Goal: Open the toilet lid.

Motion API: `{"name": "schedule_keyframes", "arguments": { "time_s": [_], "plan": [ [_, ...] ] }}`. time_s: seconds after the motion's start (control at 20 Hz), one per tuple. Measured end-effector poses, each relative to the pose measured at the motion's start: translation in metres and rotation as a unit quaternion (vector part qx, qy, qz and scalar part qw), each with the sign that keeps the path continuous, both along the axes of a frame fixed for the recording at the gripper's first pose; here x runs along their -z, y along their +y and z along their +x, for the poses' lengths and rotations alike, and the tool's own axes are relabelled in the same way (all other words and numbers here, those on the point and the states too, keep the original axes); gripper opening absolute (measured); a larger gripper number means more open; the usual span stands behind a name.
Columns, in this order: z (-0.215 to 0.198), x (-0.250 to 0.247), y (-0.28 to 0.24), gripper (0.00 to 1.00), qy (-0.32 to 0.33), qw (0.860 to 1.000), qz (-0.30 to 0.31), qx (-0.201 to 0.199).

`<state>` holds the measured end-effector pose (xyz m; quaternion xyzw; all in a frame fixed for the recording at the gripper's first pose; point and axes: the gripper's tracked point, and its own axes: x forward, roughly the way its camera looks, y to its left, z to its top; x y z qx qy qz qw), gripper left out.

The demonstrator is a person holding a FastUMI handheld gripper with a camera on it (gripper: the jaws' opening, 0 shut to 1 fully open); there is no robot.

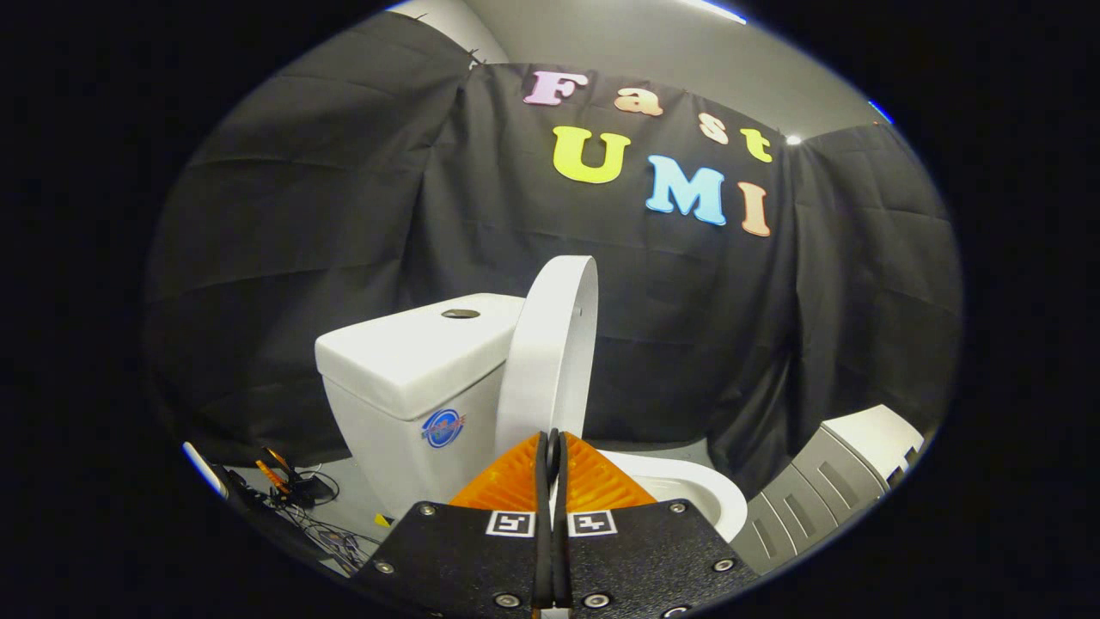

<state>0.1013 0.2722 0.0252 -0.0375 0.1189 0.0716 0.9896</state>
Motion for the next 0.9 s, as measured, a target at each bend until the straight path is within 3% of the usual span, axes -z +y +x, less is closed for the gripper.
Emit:
{"name": "schedule_keyframes", "arguments": {
  "time_s": [0.4,0.7,0.9],
  "plan": [
    [0.005,-0.004,0.03,0.0,0.002,1.0,-0.012,-0.026],
    [0.003,-0.008,0.025,0.0,-0.005,0.996,-0.082,-0.03],
    [0.006,-0.008,0.02,0.06,0.005,0.995,-0.08,-0.065]
  ]
}}
